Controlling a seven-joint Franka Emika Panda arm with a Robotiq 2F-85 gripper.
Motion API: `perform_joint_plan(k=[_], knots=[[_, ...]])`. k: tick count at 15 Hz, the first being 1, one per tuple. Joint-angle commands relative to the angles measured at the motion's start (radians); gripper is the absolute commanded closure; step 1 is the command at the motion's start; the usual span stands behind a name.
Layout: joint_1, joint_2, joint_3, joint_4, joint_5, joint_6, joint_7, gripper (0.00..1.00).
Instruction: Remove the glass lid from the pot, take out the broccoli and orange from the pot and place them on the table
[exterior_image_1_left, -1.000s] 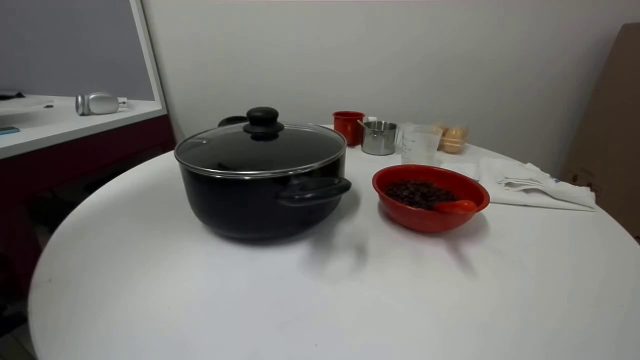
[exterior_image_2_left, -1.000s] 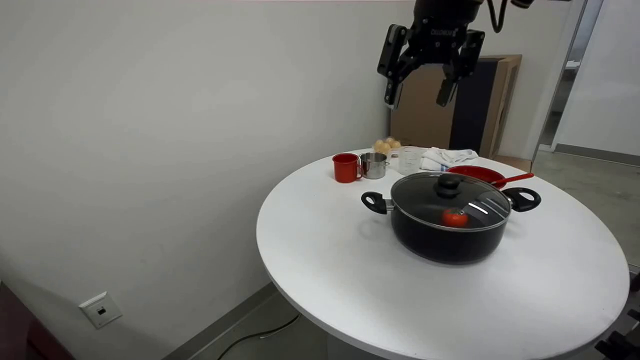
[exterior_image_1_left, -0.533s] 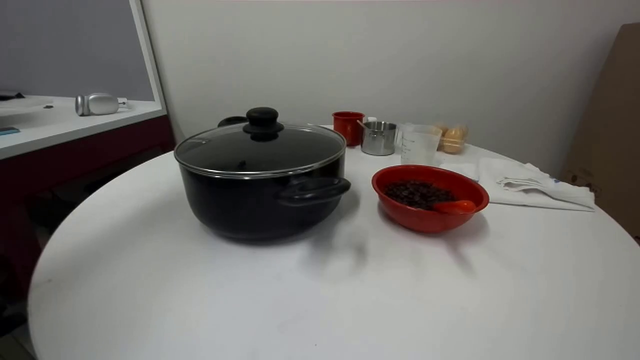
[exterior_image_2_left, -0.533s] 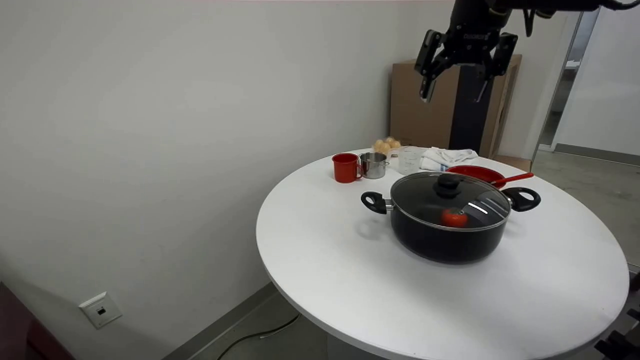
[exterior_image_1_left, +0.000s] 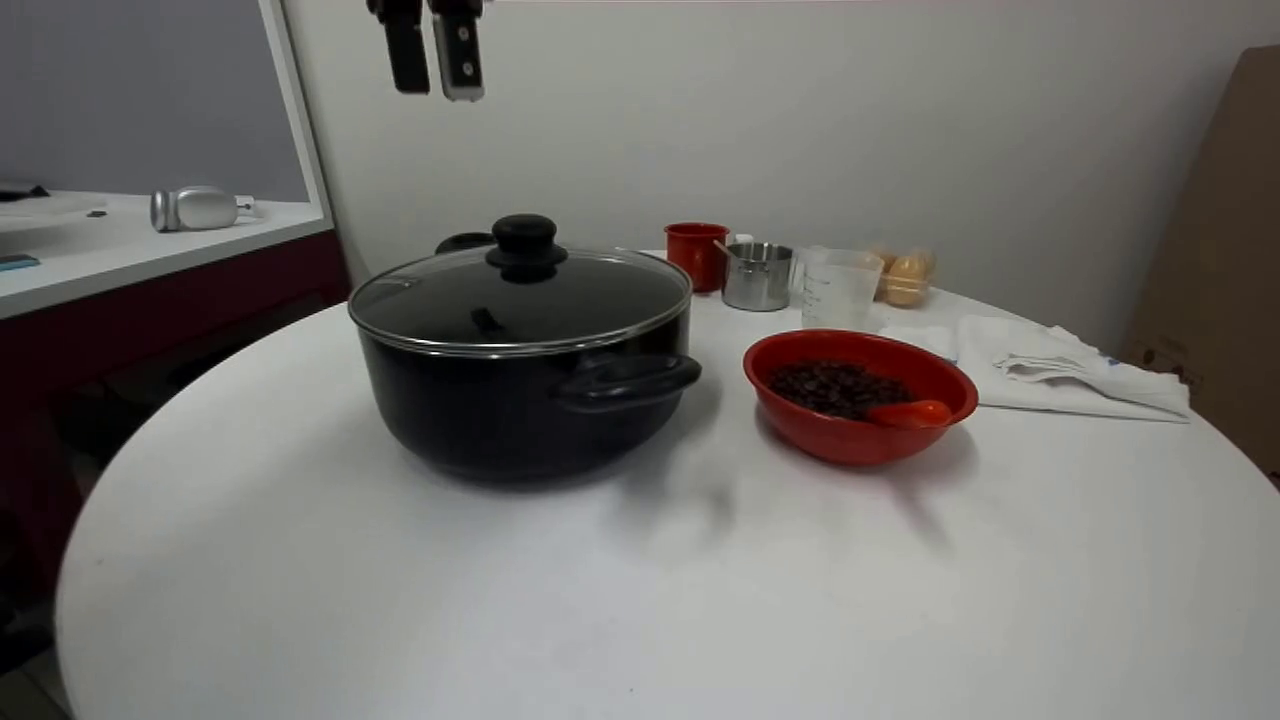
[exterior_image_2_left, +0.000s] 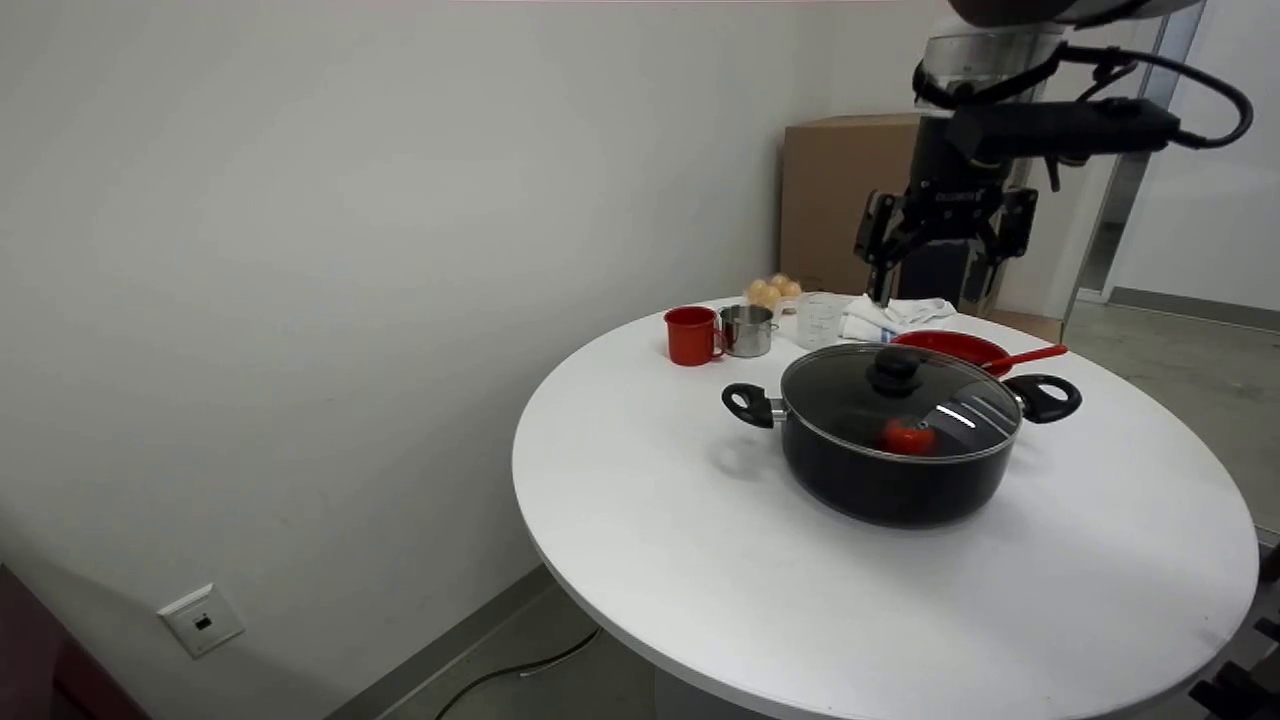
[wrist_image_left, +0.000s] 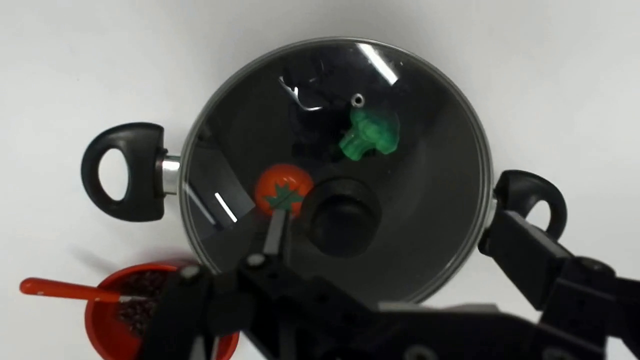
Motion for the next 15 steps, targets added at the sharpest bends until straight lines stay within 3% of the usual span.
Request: perform_joint_plan(k=[1,7,15], knots=[[0.007,0.096,-0.01,0.047,-0.078,0.024,0.033,0.0],[0.017,0.173,-0.035,0.086,-0.16,0.032,0.047,0.0],[0.039,0.273,-0.051,0.14,-0.17,0.063,0.038,0.0]])
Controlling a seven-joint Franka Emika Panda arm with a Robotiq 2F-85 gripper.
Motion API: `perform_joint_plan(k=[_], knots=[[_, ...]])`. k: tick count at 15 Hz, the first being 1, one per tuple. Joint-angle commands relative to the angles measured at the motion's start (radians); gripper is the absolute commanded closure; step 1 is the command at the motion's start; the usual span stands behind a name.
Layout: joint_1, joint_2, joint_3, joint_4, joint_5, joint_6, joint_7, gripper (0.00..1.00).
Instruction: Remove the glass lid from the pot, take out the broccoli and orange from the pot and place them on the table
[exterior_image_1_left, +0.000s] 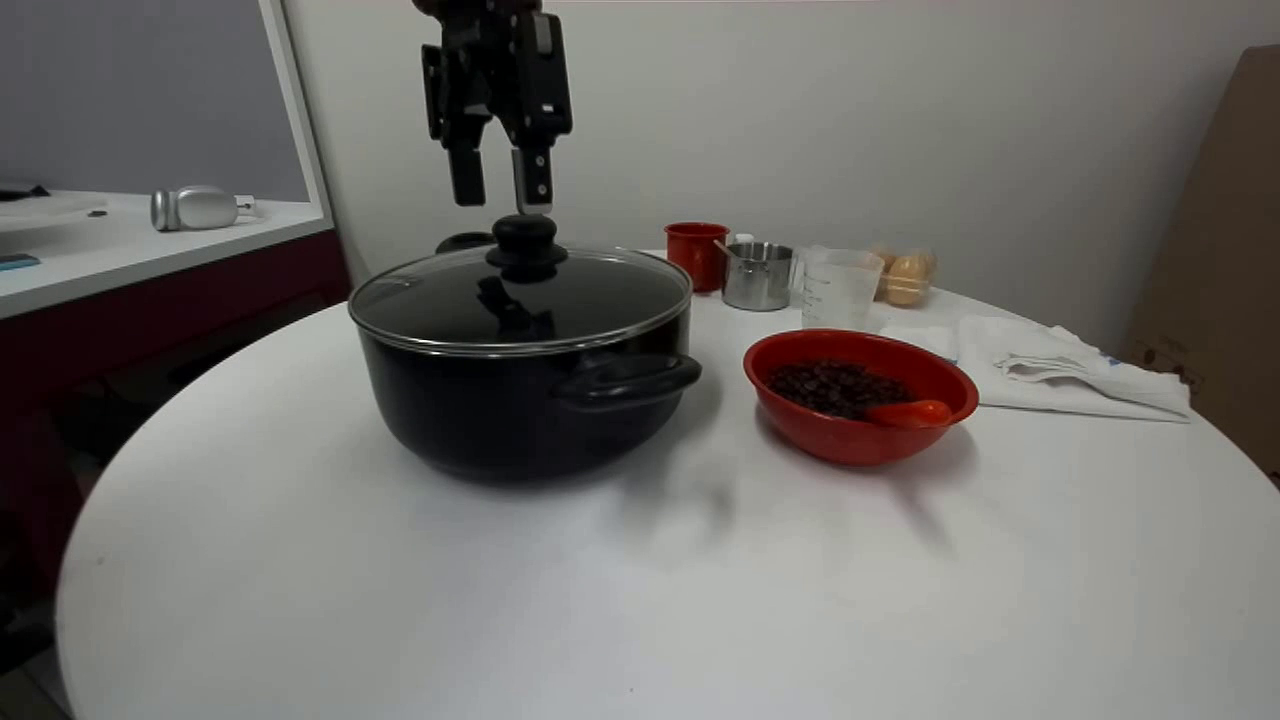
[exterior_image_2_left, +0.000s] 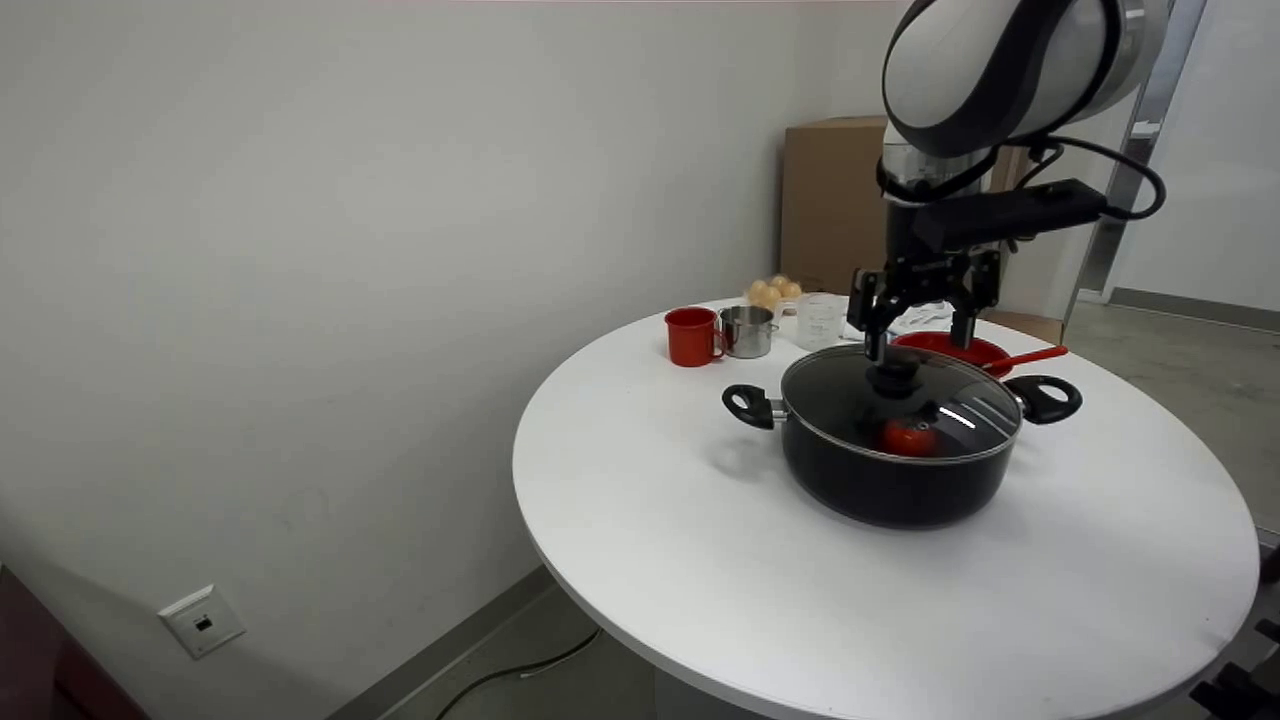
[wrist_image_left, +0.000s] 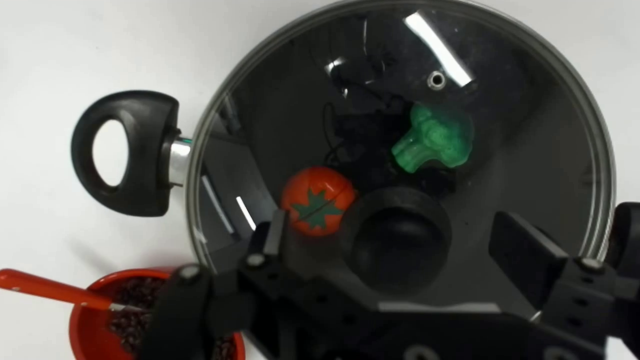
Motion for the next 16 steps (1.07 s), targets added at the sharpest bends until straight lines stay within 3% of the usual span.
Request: perform_joint_plan(k=[1,6,7,9,13,16], knots=[[0.026,0.059,-0.021,0.048,-0.025,0.027,0.014,0.0],[0.04,0.108,-0.03,0.095,-0.019,0.06,0.006,0.0],[0.042,0.116,-0.03,0.102,-0.015,0.064,0.002,0.25],[0.046,0.128,-0.03,0.112,-0.012,0.066,-0.005,0.32],[0.052,0.142,-0.033,0.114,-0.006,0.061,-0.009,0.64],[0.054,0.136,-0.035,0.115,-0.003,0.055,-0.009,0.81]])
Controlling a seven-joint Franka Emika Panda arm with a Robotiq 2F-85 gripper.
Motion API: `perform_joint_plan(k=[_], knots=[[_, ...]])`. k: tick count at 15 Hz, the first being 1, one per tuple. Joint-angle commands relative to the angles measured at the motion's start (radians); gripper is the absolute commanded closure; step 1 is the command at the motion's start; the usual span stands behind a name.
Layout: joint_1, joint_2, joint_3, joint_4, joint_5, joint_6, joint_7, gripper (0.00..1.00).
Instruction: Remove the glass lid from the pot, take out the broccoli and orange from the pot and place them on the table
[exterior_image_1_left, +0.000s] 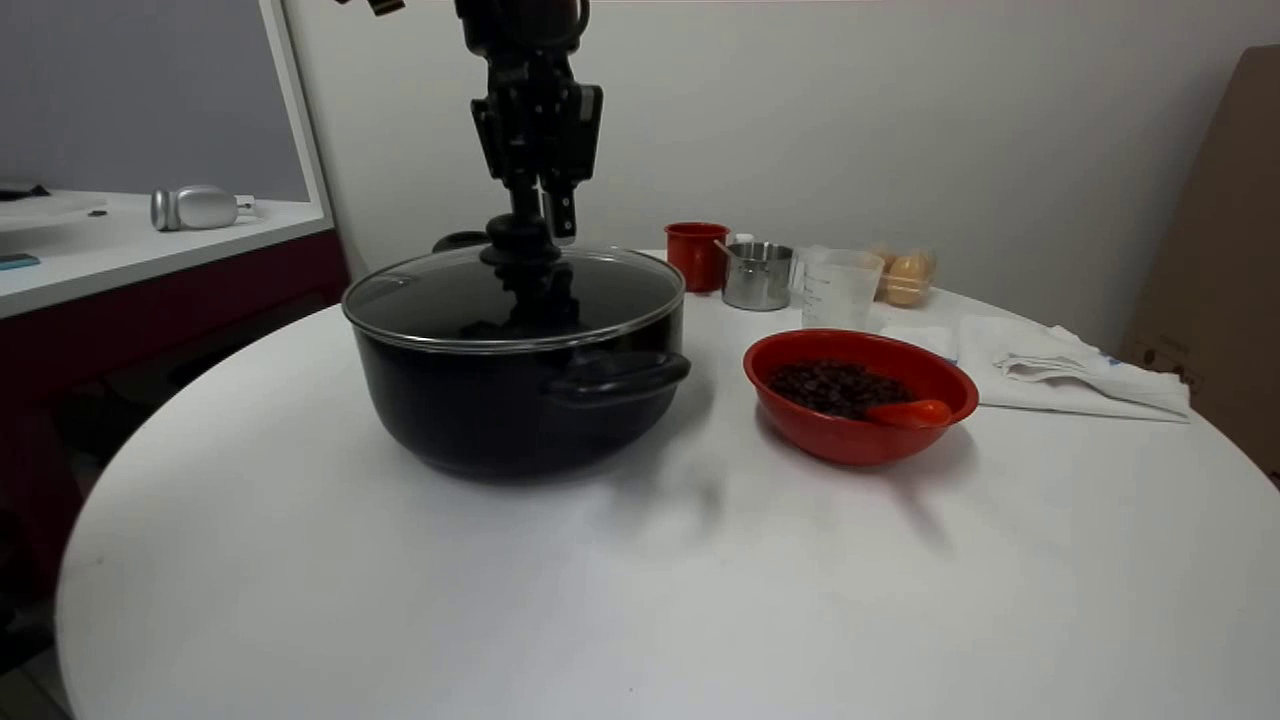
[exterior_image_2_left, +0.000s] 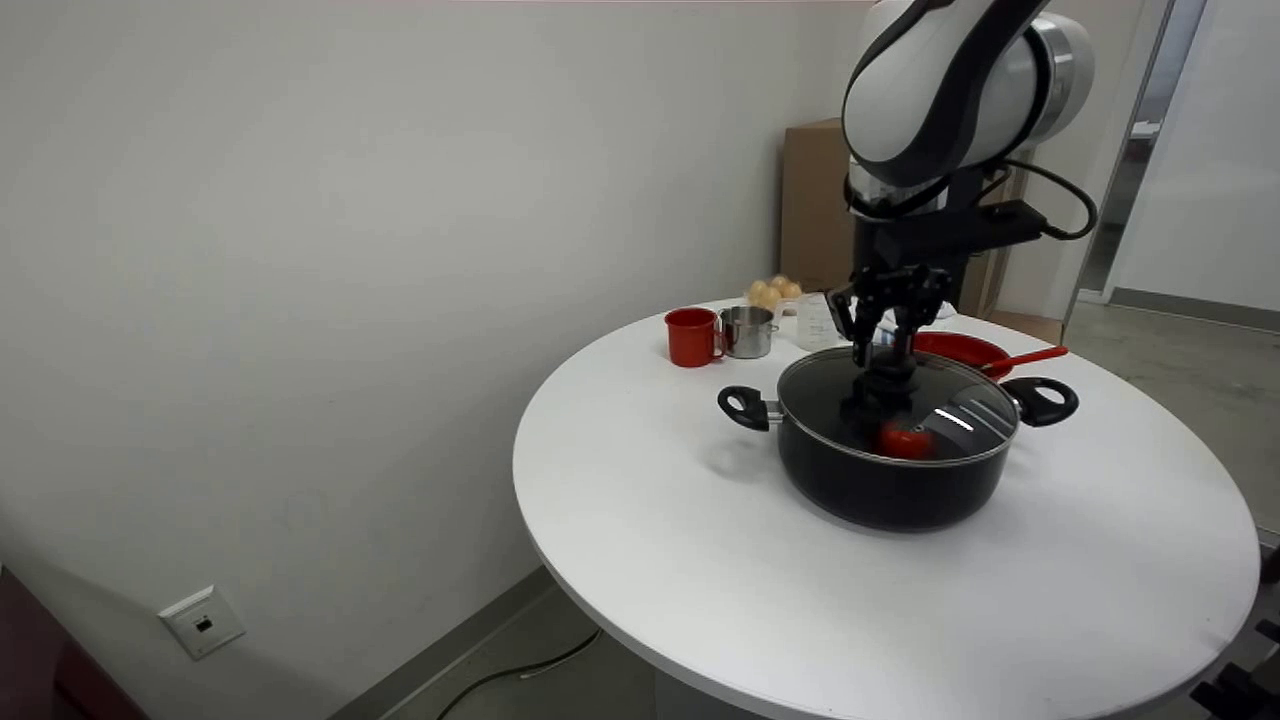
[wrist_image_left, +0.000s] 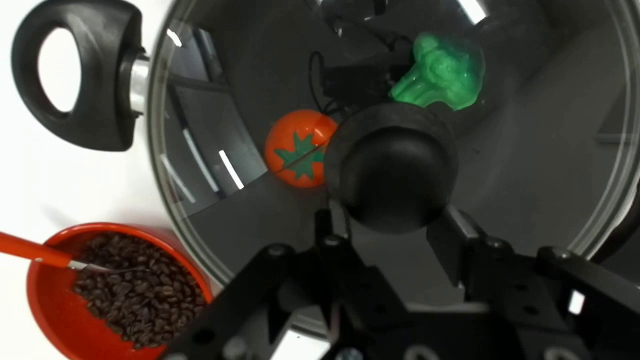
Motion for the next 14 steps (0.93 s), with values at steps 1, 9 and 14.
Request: perform_joint_plan(k=[1,9,14], knots=[[0.017,0.009,-0.005,0.005,0.017,0.001,-0.013,0.83],[0.018,-0.039,0.031,-0.011,0.099,-0.033,-0.066,0.4],[0.033,-0.094,0.048,-0.046,0.121,-0.077,-0.08,0.04]])
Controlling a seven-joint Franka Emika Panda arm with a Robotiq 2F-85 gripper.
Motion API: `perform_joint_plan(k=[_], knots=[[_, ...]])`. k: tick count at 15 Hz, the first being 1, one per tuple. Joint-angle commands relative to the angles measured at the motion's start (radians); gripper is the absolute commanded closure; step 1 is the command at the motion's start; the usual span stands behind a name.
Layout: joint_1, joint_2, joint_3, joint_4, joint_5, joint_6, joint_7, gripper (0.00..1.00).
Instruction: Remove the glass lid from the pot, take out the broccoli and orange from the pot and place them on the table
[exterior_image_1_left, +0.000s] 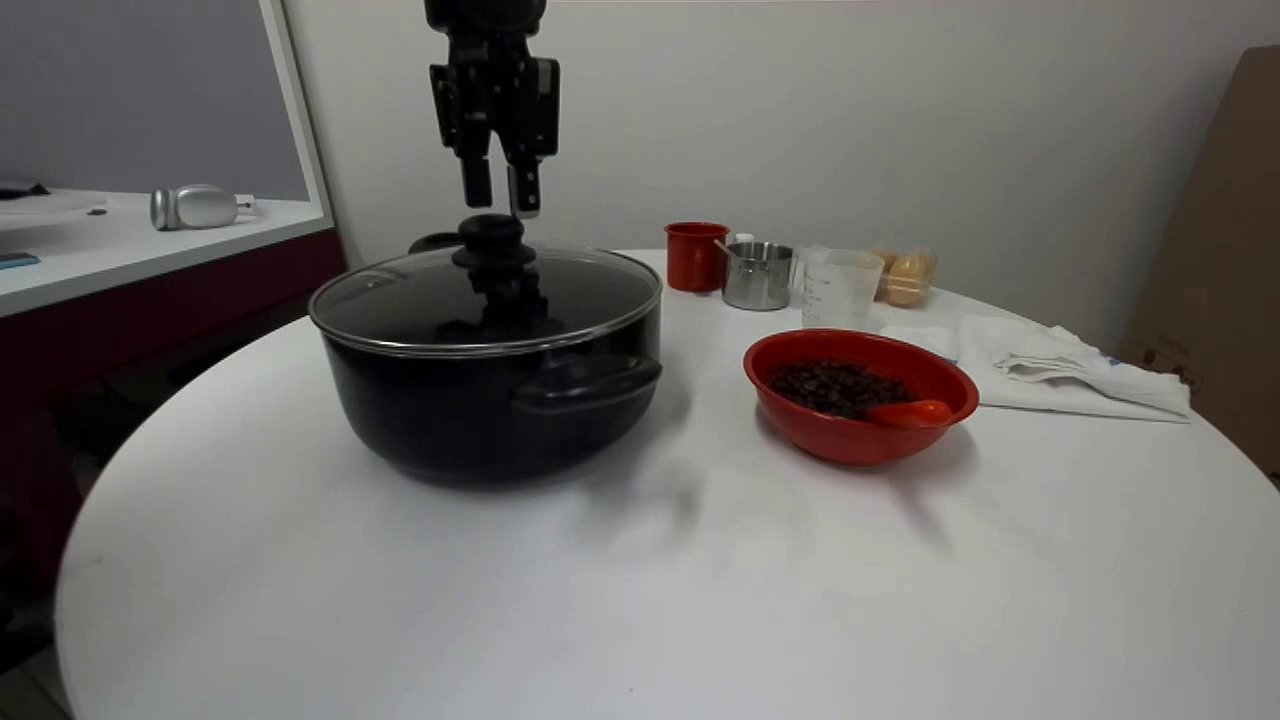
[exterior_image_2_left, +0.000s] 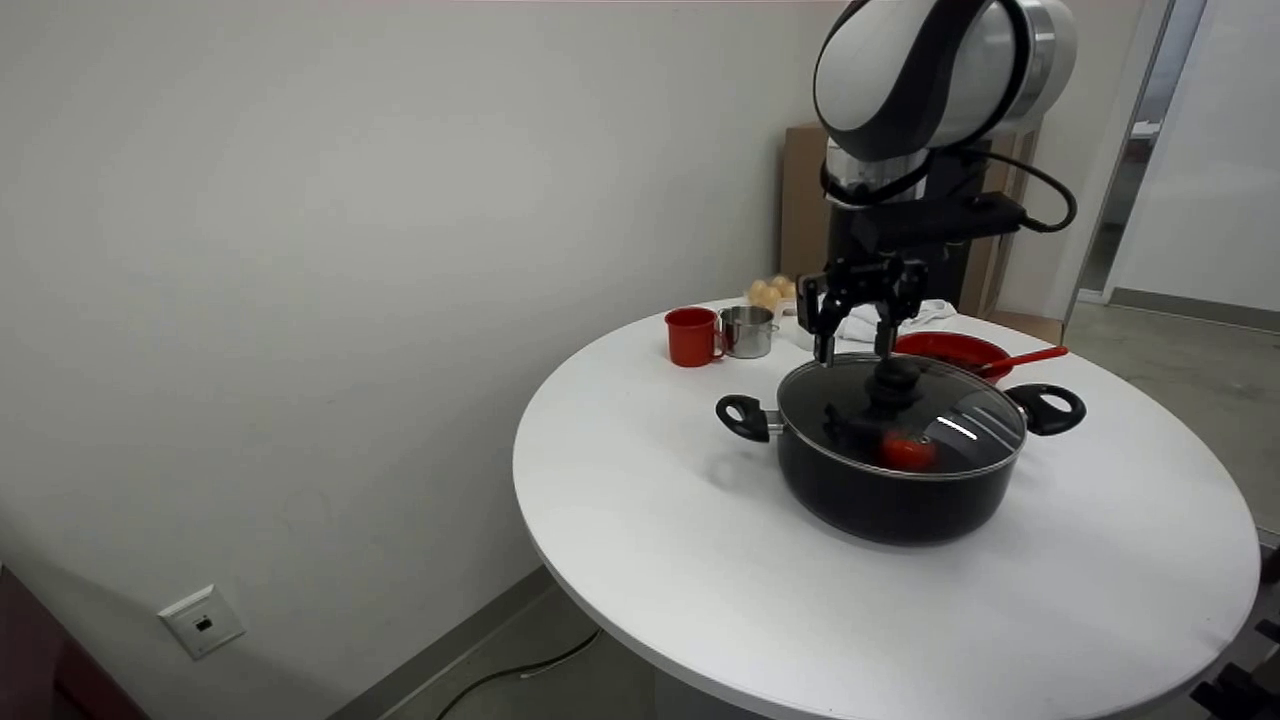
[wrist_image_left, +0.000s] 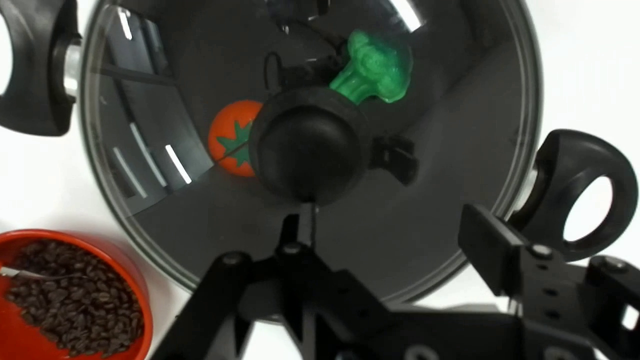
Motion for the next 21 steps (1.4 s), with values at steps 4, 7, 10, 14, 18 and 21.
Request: perform_joint_plan(k=[4,7,10,14,18,21], knots=[[0.022,-0.097,-0.001,-0.081,-0.007,-0.071,-0.005,0.0],[0.011,-0.105,-0.019,-0.097,-0.029,-0.065,0.014,0.0],[-0.003,-0.098,-0.043,-0.095,-0.051,-0.049,0.025,0.0],[-0.014,-0.082,-0.057,-0.086,-0.053,-0.044,0.024,0.0],[-0.002,-0.067,-0.043,-0.093,-0.046,-0.043,0.022,0.0],[0.013,-0.041,-0.038,-0.089,-0.064,-0.012,0.031,0.25]])
